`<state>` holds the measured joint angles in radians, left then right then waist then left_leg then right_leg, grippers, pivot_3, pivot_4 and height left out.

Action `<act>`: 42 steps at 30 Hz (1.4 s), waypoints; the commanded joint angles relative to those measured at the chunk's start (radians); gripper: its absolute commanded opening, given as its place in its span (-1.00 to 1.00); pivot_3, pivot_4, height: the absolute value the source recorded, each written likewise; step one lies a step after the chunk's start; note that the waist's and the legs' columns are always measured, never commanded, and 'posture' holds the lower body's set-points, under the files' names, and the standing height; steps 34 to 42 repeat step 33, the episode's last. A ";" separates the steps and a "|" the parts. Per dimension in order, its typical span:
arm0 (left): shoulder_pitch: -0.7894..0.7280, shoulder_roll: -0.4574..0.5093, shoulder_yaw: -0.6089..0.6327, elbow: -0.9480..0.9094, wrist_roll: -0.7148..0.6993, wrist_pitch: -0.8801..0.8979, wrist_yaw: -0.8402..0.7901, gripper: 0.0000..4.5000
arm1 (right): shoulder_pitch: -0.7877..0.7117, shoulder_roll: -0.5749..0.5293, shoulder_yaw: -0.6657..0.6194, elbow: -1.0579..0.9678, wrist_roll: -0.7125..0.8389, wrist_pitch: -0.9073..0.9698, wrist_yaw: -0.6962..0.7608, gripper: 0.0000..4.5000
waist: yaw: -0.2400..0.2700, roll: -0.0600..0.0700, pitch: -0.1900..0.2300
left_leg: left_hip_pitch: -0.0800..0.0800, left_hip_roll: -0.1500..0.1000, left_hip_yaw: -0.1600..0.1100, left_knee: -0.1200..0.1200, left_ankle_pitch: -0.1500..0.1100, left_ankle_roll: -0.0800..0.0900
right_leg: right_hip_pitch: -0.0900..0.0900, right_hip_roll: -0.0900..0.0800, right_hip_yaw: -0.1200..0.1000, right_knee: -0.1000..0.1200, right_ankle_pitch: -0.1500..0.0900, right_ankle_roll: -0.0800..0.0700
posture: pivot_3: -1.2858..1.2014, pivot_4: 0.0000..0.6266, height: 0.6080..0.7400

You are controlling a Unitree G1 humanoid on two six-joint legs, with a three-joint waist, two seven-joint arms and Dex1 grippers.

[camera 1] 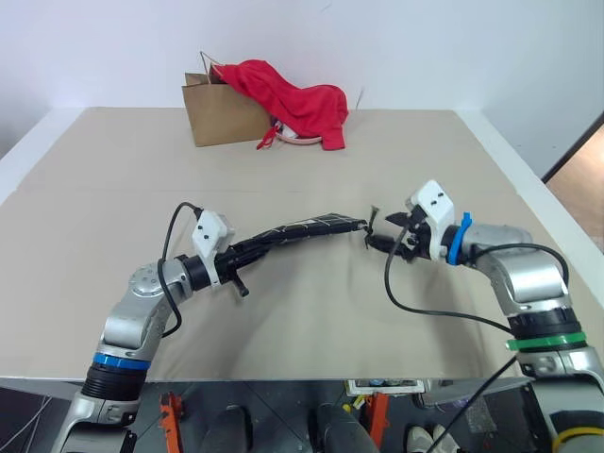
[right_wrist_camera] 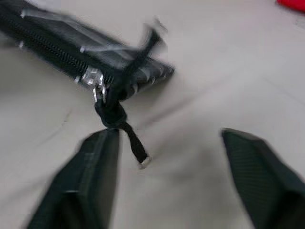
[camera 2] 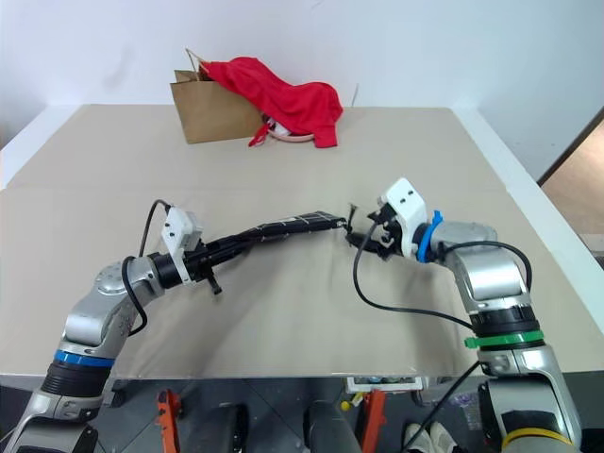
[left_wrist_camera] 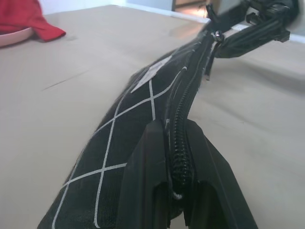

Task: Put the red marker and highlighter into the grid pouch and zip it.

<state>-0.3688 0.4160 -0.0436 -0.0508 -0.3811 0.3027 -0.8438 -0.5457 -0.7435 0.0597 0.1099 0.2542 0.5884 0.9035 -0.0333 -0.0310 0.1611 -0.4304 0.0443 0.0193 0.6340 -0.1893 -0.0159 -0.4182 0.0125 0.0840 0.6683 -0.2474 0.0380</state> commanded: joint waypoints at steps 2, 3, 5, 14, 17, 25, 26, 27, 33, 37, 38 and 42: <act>-0.074 -0.016 0.003 0.047 -0.017 -0.122 -0.099 -1.00 | 0.155 -0.129 -0.145 -0.113 0.078 -0.019 0.112 0.89 | 0.010 0.001 0.000 | -0.001 -0.001 0.000 0.000 -0.001 0.001 | 0.000 -0.001 0.000 -0.001 0.000 0.000 | 0.03 -0.52 1.00; -0.086 -0.018 0.001 0.064 -0.019 -0.139 -0.120 -1.00 | 0.182 -0.144 -0.167 -0.125 0.087 -0.015 0.116 0.89 | 0.010 0.001 0.000 | -0.001 -0.001 0.001 0.000 -0.001 0.001 | 0.000 -0.001 0.001 -0.001 0.000 0.000 | 0.03 -0.52 1.00; -0.100 -0.014 -0.008 0.096 -0.018 -0.165 -0.172 -1.00 | 0.224 -0.162 -0.208 -0.152 0.106 -0.008 0.117 0.89 | 0.010 0.001 0.000 | -0.001 -0.001 0.001 0.001 -0.001 0.002 | 0.000 -0.001 0.001 -0.001 0.000 0.001 | 0.03 -0.52 1.00; -0.093 0.027 -0.026 0.209 0.006 -0.250 -0.332 0.89 | 0.339 -0.163 -0.299 -0.237 0.143 0.028 0.067 0.90 | -0.004 0.001 0.000 | 0.005 0.002 0.001 0.000 -0.001 0.002 | 0.003 0.003 0.001 0.000 0.001 -0.001 | 0.03 -0.52 1.00; -0.063 0.039 -0.012 0.138 -0.036 -0.154 -0.305 0.98 | 0.340 -0.163 -0.296 -0.230 0.146 0.024 0.059 0.90 | -0.006 0.001 0.000 | 0.005 0.001 0.002 0.001 -0.001 0.002 | 0.004 0.002 0.002 0.000 0.001 0.000 | 0.03 -0.52 1.00; 0.034 0.108 0.261 -0.025 -0.266 0.286 0.016 0.98 | 0.271 -0.137 -0.349 -0.084 0.171 -0.034 0.042 0.90 | -0.012 0.001 0.000 | 0.006 0.002 0.001 0.001 -0.001 0.002 | 0.004 0.002 0.001 0.000 0.001 0.001 | 0.03 -0.52 1.00; 0.043 0.116 0.291 -0.035 -0.279 0.332 0.063 0.98 | 0.262 -0.130 -0.355 -0.065 0.176 -0.037 0.036 0.90 | -0.014 0.001 0.000 | 0.006 0.002 0.001 0.001 -0.001 0.002 | 0.005 0.002 0.001 0.000 0.001 0.001 | 0.03 -0.52 1.00; 0.064 0.118 0.330 -0.053 -0.287 0.372 0.124 0.98 | 0.255 -0.118 -0.363 -0.042 0.176 -0.050 0.027 0.90 | -0.015 0.001 0.000 | 0.007 0.002 0.001 0.001 -0.001 0.002 | 0.005 0.002 0.001 0.000 0.001 0.000 | 0.03 -0.52 1.00; 0.196 0.133 0.454 -0.102 -0.296 0.385 0.216 0.98 | 0.237 -0.076 -0.362 0.032 0.172 -0.069 -0.001 0.90 | -0.014 0.001 0.000 | 0.007 0.001 0.002 0.001 -0.001 0.002 | 0.007 0.000 0.002 -0.001 0.000 0.001 | 0.03 -0.52 1.00; 0.196 0.133 0.454 -0.102 -0.296 0.385 0.216 0.98 | 0.237 -0.076 -0.362 0.032 0.172 -0.069 -0.001 0.90 | -0.014 0.001 0.000 | 0.007 0.001 0.002 0.001 -0.001 0.002 | 0.007 0.000 0.002 -0.001 0.000 0.001 | 0.03 -0.52 1.00; 0.196 0.133 0.454 -0.102 -0.296 0.385 0.216 0.98 | 0.237 -0.076 -0.362 0.032 0.172 -0.069 -0.001 0.90 | -0.014 0.001 0.000 | 0.007 0.001 0.002 0.001 -0.001 0.002 | 0.007 0.000 0.002 -0.001 0.000 0.001 | 0.03 -0.52 1.00; 0.196 0.133 0.454 -0.102 -0.296 0.385 0.216 0.98 | 0.237 -0.076 -0.362 0.032 0.172 -0.069 -0.001 0.90 | -0.014 0.001 0.000 | 0.007 0.001 0.002 0.001 -0.001 0.002 | 0.007 0.000 0.002 -0.001 0.000 0.001 | 0.03 -0.52 1.00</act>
